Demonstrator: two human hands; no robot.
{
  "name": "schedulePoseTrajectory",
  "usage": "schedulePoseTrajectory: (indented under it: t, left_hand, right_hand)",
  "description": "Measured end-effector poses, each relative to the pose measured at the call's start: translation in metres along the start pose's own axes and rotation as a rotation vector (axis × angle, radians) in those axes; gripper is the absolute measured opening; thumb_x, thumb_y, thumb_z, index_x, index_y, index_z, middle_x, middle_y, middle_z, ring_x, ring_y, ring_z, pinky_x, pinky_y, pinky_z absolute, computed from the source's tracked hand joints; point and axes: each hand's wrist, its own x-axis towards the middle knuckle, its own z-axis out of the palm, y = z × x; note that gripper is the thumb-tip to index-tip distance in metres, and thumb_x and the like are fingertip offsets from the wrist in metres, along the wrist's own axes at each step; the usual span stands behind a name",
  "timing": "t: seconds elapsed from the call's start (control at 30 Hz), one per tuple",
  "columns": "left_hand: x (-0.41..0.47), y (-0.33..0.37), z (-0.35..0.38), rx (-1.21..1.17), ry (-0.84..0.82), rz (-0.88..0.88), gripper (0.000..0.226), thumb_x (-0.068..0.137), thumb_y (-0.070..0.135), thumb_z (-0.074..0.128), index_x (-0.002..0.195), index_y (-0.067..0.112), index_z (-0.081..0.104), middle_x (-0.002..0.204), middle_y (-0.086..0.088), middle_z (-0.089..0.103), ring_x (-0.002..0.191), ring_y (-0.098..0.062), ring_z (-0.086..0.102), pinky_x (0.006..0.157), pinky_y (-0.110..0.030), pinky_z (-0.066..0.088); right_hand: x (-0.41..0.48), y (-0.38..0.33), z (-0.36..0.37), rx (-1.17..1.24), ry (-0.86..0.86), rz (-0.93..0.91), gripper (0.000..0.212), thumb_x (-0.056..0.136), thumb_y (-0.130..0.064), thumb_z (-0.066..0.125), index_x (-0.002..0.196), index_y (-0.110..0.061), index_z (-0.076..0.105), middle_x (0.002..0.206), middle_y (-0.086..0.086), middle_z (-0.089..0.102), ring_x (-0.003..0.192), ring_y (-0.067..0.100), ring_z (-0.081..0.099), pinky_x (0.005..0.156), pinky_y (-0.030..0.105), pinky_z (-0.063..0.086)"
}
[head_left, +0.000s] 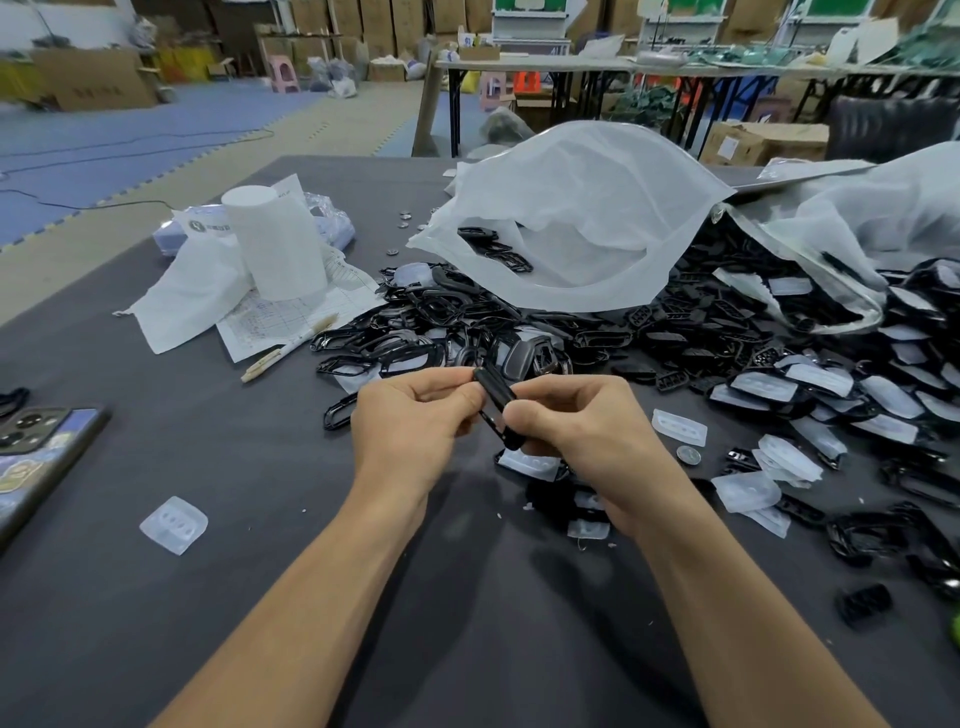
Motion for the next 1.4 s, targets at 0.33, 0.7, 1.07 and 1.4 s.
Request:
schedulePoseTrajectory:
  t: [0.33,0.7,1.07,1.4]
  left_hand:
    - [-0.006,0.01,-0.001,-0.244,-0.271,-0.145,0.025,0.086,-0.007,0.073,0.095,0.014,0.082,0.085,-0.006,0.079,0.068,-0.009,0.068,0.062,-0.017,0.054]
    - [-0.003,0.01,-0.007,-0.191,-0.33,-0.115,0.029,0.08,-0.011,0.076,0.085,0.016,0.085,0.075,-0.007,0.076,0.058,-0.011,0.062,0.067,-0.022,0.055]
    - [-0.003,0.004,-0.003,-0.095,-0.347,-0.118,0.013,0.083,0.003,0.079,0.087,0.014,0.085,0.079,-0.003,0.076,0.066,-0.01,0.056,0.062,-0.016,0.047]
    - [-0.001,0.008,0.005,-0.511,-0.216,-0.362,0.037,0.064,0.004,0.077,0.099,0.013,0.079,0.076,0.002,0.072,0.058,-0.004,0.06,0.058,-0.013,0.054]
  right_hand:
    - [0.005,0.003,-0.002,-0.18,0.043,-0.028,0.022,0.087,-0.006,0.066,0.076,-0.017,0.081,0.074,0.02,0.073,0.065,0.023,0.061,0.068,0.043,0.051]
    - [0.009,0.016,0.005,-0.157,0.198,-0.09,0.024,0.094,-0.012,0.069,0.078,-0.026,0.079,0.065,0.005,0.072,0.055,0.011,0.061,0.065,0.035,0.055]
    - [0.011,0.017,0.002,-0.137,0.125,-0.029,0.021,0.095,-0.012,0.069,0.078,-0.02,0.079,0.079,0.014,0.076,0.069,0.02,0.066,0.081,0.051,0.059]
    - [0.007,0.009,0.002,0.086,0.212,-0.068,0.013,0.084,-0.002,0.082,0.078,-0.014,0.079,0.076,0.01,0.078,0.067,0.024,0.07,0.072,0.04,0.063]
